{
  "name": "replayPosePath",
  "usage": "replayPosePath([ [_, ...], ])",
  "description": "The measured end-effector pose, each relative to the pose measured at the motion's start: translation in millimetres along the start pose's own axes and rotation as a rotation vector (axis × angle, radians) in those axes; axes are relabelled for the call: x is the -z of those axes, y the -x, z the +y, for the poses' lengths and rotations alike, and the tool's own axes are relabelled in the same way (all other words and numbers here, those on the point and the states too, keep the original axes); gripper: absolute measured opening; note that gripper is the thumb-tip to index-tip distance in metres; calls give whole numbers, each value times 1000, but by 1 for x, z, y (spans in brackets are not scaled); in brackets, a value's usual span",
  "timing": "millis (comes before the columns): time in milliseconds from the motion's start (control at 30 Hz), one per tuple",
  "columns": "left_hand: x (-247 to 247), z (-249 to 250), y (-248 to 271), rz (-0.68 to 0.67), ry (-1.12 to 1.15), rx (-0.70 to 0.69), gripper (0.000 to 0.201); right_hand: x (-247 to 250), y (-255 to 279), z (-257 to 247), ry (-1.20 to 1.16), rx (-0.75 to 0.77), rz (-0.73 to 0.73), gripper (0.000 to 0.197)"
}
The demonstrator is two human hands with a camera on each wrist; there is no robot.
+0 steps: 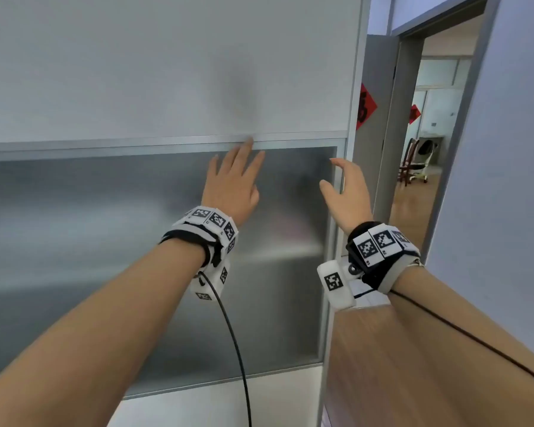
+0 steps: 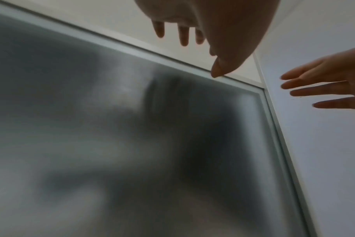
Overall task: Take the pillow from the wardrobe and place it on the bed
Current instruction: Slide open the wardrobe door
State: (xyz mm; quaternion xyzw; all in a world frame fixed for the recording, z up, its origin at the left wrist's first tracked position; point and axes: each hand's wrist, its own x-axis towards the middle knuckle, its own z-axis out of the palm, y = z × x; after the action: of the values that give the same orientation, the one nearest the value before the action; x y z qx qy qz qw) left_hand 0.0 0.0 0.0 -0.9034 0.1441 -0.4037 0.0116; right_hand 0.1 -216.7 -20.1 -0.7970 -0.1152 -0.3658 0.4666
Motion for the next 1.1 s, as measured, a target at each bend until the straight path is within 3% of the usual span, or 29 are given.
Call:
replayPosePath([
  [67, -6, -3, -6, -9, -25, 30, 68, -3, -7, 7, 68, 1, 30, 60],
  [200, -21, -8, -16, 9, -60, 33, 71, -4, -23, 21, 40, -135, 39, 79],
  [367, -36, -5, -26, 2, -83, 61, 71, -6, -41, 32, -78, -311, -81, 83],
  [733, -53, -14, -27, 57, -151, 111, 64, -14, -38, 47, -166, -280, -107, 75],
  [1100, -31, -63, 7, 21, -212, 262, 63, -53, -20, 18, -282, -160, -308, 79],
])
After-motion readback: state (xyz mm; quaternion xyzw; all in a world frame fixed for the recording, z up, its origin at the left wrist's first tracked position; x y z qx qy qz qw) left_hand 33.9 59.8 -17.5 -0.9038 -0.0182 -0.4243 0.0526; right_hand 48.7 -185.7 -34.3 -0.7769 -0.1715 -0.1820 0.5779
